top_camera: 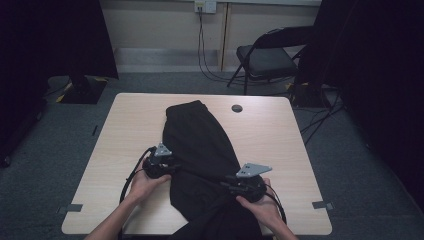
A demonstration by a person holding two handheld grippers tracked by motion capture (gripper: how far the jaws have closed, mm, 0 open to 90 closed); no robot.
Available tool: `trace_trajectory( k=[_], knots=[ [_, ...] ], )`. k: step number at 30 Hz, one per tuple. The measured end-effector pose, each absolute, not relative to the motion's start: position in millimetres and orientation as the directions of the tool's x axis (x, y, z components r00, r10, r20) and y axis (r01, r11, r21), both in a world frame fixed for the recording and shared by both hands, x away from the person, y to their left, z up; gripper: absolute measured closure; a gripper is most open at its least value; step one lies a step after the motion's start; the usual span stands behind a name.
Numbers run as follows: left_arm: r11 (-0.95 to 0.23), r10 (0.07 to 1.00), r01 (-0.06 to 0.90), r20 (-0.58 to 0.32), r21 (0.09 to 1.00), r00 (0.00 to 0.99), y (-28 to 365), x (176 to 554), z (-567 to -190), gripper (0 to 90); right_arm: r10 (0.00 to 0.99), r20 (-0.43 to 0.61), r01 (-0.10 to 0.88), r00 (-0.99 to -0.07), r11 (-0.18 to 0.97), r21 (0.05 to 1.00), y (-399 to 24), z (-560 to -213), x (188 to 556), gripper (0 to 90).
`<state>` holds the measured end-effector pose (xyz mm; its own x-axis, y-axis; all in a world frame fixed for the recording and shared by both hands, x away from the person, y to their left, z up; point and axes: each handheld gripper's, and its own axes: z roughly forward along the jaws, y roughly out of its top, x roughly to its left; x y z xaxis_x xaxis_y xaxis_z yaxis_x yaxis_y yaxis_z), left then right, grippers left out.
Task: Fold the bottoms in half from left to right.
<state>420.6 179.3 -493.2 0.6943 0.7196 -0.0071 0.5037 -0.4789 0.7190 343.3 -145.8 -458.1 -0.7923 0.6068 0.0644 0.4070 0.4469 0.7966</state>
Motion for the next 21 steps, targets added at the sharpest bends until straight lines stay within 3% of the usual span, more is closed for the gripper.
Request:
trace_trajectory(
  k=[8, 16, 21],
  knots=[
    [-0.477, 0.721, 0.504, -0.008, 0.720, 0.693, 179.6, 420.7, -493.4, 57.2, 0.597, 0.013, 0.457, -0.802, 0.600, 0.657, -163.1, -485.8, 331.7, 62.9],
    [-0.476, 0.721, 0.508, -0.011, 0.718, 0.692, 179.5, 420.8, -493.2, 56.9, 0.570, -0.002, 0.437, -0.821, 0.632, 0.640, -183.0, -484.4, 305.8, 62.5],
    [-0.476, 0.719, 0.509, -0.016, 0.717, 0.695, 178.0, 420.4, -493.1, 56.0, 0.584, 0.024, 0.424, -0.811, 0.559, 0.712, -178.1, -471.5, 311.4, 47.4]
  ],
)
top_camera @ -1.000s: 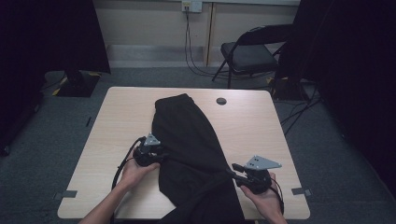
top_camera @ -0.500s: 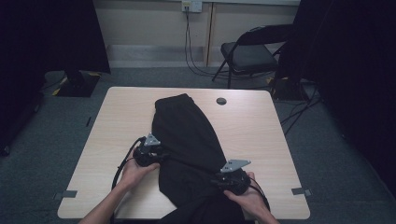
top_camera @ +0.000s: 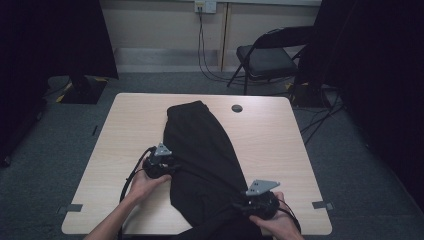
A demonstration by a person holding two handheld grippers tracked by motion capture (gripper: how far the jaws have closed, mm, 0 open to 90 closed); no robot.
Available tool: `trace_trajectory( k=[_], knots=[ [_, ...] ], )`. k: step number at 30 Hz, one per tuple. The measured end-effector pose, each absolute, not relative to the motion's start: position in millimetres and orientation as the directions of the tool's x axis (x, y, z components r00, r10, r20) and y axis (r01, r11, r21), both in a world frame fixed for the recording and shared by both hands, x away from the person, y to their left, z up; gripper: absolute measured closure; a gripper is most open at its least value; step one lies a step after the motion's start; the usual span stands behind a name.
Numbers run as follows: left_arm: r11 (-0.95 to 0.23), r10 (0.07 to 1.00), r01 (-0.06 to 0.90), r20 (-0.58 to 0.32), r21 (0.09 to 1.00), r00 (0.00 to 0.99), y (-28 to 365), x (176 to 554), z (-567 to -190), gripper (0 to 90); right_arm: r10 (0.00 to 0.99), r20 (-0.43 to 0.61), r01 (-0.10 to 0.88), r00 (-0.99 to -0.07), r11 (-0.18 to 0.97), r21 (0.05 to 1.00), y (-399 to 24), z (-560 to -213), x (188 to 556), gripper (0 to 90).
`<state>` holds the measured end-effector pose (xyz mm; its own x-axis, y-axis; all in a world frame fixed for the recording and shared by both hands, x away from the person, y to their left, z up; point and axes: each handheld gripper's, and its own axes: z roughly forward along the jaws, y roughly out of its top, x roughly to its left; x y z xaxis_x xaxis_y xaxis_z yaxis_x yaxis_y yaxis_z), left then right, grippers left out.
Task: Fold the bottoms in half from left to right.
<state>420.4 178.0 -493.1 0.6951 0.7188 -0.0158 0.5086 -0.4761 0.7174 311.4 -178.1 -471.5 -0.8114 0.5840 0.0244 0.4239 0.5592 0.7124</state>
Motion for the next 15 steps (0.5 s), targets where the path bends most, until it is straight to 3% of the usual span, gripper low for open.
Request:
trace_trajectory(
  k=[5, 11, 15],
  knots=[
    [-0.480, 0.711, 0.497, -0.011, 0.722, 0.703, 174.0, 420.0, -493.8, 56.0, 0.639, 0.060, 0.428, -0.767, 0.439, 0.790, -160.6, -457.6, 360.1, 47.4],
    [-0.484, 0.704, 0.484, -0.005, 0.729, 0.711, 166.9, 416.0, -494.7, 56.2, 0.650, 0.035, 0.431, -0.759, 0.462, 0.775, -131.4, -471.6, 413.8, 45.3],
    [-0.496, 0.687, 0.473, -0.004, 0.728, 0.726, 162.3, 411.9, -494.5, 56.2, 0.658, 0.017, 0.454, -0.753, 0.502, 0.736, -129.2, -485.2, 420.7, 43.9]
  ],
)
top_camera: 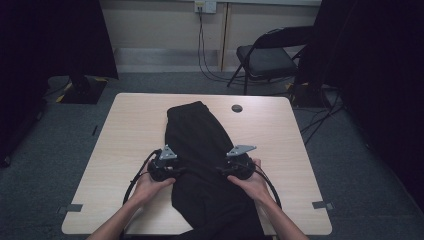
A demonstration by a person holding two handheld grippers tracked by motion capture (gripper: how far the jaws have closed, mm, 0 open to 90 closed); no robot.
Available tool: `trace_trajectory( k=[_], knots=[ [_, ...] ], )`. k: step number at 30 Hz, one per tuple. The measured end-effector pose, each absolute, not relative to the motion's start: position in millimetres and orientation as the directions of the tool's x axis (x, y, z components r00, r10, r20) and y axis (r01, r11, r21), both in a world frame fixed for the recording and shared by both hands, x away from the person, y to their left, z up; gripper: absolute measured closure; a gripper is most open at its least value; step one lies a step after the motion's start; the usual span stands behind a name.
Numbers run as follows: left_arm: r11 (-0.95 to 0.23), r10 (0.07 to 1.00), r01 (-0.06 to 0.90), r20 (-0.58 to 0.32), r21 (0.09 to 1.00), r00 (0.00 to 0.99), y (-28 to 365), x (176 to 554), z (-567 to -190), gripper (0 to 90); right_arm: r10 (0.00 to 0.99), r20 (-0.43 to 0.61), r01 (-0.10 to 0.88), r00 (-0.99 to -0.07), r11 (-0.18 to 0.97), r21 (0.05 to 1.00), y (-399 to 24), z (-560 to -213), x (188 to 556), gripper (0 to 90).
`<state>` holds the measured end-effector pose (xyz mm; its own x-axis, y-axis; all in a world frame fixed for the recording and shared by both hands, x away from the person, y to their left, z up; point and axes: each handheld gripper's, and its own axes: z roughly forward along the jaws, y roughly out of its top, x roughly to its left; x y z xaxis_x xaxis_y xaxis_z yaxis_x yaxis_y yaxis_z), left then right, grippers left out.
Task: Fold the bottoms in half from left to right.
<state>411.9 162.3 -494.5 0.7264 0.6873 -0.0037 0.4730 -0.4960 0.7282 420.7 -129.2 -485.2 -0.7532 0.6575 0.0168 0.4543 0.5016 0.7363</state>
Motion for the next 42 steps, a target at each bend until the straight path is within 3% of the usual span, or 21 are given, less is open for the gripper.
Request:
trace_trajectory(
  k=[7, 14, 22, 29, 32, 35, 41, 42],
  knots=[
    [-0.498, 0.674, 0.459, -0.006, 0.736, 0.739, 156.9, 405.8, -495.5, 56.1, 0.651, 0.005, 0.469, -0.759, 0.542, 0.698, -153.5, -493.3, 402.0, 43.0],
    [-0.520, 0.623, 0.428, -0.014, 0.739, 0.782, 141.0, 397.6, -496.5, 54.9, 0.595, 0.011, 0.444, -0.804, 0.587, 0.677, -179.3, -490.7, 342.3, 43.1],
    [-0.562, 0.567, 0.398, -0.012, 0.725, 0.823, 117.3, 373.1, -494.5, 52.9, 0.488, 0.030, 0.391, -0.872, 0.660, 0.642, -172.1, -485.7, 292.3, 43.3],
    [-0.613, 0.560, 0.387, 0.033, 0.689, 0.828, 116.6, 344.9, -489.2, 52.1, 0.647, 0.028, 0.427, -0.762, 0.470, 0.773, -168.6, -472.1, 348.3, 42.6],
    [-0.633, 0.534, 0.357, 0.053, 0.687, 0.844, 118.8, 335.8, -488.8, 52.1, 0.678, 0.000, 0.421, -0.735, 0.456, 0.784, -162.3, -469.6, 380.4, 43.6],
    [-0.623, 0.525, 0.387, -0.004, 0.680, 0.851, 123.5, 331.6, -488.7, 51.4, 0.706, -0.032, 0.428, -0.708, 0.465, 0.775, -149.8, -472.8, 422.1, 43.7],
    [-0.662, 0.498, 0.393, -0.018, 0.639, 0.867, 127.2, 326.9, -483.5, 50.8, 0.728, -0.026, 0.488, -0.685, 0.485, 0.725, -143.5, -494.2, 442.5, 42.2],
    [-0.649, 0.521, 0.422, -0.035, 0.633, 0.853, 129.2, 329.9, -482.0, 55.6, 0.722, -0.017, 0.482, -0.691, 0.478, 0.734, -145.5, -496.8, 440.9, 41.9]
  ],
)
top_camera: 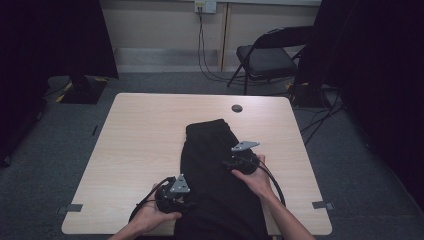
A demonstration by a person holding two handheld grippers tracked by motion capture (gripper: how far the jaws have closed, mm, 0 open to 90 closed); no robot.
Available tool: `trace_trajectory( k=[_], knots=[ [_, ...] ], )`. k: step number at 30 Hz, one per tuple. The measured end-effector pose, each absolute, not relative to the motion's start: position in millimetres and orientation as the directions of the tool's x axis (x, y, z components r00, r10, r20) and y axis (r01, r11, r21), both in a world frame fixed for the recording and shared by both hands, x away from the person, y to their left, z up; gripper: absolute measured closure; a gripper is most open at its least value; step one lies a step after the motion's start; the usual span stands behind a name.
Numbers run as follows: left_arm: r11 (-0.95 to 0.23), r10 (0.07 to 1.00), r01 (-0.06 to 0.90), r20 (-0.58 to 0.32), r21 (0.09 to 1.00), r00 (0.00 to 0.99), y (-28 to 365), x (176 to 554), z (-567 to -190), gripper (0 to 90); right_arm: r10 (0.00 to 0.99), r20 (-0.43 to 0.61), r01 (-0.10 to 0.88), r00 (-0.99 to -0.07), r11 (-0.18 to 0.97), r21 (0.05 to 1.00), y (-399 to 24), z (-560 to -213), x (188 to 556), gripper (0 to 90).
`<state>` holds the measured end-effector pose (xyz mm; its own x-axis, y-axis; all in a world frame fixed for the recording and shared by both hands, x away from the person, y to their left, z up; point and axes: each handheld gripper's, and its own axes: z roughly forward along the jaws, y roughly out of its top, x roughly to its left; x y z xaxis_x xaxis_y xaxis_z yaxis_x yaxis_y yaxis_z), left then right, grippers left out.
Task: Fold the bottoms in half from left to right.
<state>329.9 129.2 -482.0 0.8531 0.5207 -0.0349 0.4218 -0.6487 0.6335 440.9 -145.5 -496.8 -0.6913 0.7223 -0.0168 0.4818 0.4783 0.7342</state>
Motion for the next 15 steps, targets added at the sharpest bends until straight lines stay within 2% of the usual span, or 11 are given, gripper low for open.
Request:
trace_trajectory(
  k=[2, 8, 12, 15],
  knots=[
    [-0.593, 0.549, 0.462, -0.089, 0.659, 0.831, 134.3, 340.3, -480.6, 56.2, 0.713, -0.003, 0.485, -0.701, 0.480, 0.731, -148.4, -496.8, 436.9, 41.5],
    [-0.505, 0.590, 0.451, -0.087, 0.736, 0.803, 141.5, 360.8, -467.4, 54.3, 0.653, 0.004, 0.447, -0.757, 0.514, 0.732, -154.1, -497.1, 404.6, 41.6],
    [-0.521, 0.591, 0.451, -0.075, 0.725, 0.803, 139.9, 372.4, -471.0, 55.0, 0.599, 0.011, 0.418, -0.801, 0.546, 0.726, -155.2, -496.3, 375.8, 41.6],
    [-0.482, 0.609, 0.467, -0.100, 0.741, 0.787, 139.2, 384.7, -470.4, 55.8, 0.571, 0.013, 0.409, -0.821, 0.571, 0.712, -153.6, -494.2, 357.5, 41.6]
  ],
)
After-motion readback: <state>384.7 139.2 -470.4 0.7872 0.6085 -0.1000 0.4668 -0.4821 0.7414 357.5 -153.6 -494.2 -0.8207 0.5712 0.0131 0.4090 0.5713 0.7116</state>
